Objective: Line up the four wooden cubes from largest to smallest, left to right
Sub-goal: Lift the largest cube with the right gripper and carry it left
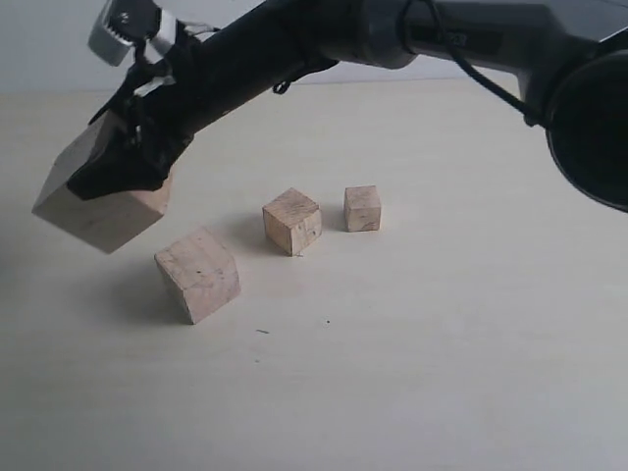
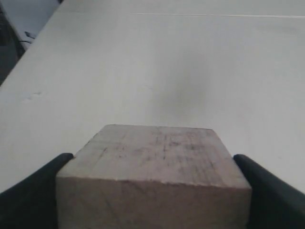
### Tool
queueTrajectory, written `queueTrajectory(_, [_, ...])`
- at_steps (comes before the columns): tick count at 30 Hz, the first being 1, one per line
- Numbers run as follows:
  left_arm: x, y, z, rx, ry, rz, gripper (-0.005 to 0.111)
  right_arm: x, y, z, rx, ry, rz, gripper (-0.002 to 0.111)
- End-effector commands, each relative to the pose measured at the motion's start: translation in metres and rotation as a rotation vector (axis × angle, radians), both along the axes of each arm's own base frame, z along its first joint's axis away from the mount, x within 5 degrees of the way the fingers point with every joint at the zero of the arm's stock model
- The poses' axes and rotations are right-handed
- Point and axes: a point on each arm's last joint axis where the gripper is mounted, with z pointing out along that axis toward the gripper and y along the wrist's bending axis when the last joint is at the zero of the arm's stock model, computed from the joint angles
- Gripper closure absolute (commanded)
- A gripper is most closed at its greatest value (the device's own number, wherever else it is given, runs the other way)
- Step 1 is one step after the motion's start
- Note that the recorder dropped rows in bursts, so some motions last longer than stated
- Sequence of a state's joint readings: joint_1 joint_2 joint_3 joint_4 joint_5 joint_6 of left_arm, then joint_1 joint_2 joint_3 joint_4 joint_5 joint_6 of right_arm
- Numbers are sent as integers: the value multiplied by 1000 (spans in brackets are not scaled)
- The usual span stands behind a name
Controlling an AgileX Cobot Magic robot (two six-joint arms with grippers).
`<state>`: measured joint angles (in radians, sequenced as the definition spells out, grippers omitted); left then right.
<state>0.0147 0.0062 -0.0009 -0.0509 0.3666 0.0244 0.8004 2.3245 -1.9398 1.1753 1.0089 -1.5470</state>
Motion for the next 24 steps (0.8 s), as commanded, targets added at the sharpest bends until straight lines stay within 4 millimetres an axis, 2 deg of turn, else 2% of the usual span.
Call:
queueTrajectory(1, [0,-1,1,-8,-19,-7,107,-23,18,-2,15,33,59,108])
queueTrajectory(6, [0,-1,1,-6,-19,-7,107,-47,30,-22,-28,84,163,108])
queueTrajectory(11, [0,-1,1,-6,-19,-7,107,-56,32,-41,-92,102,215,108])
queueTrajectory(17, [0,-1,1,-7,-19,-7,107,-46,25,-68,-284,1,168,108])
queueTrajectory(24, [0,-1,1,-7,-19,-7,107,-17,12,-69,-324,-20,19,108])
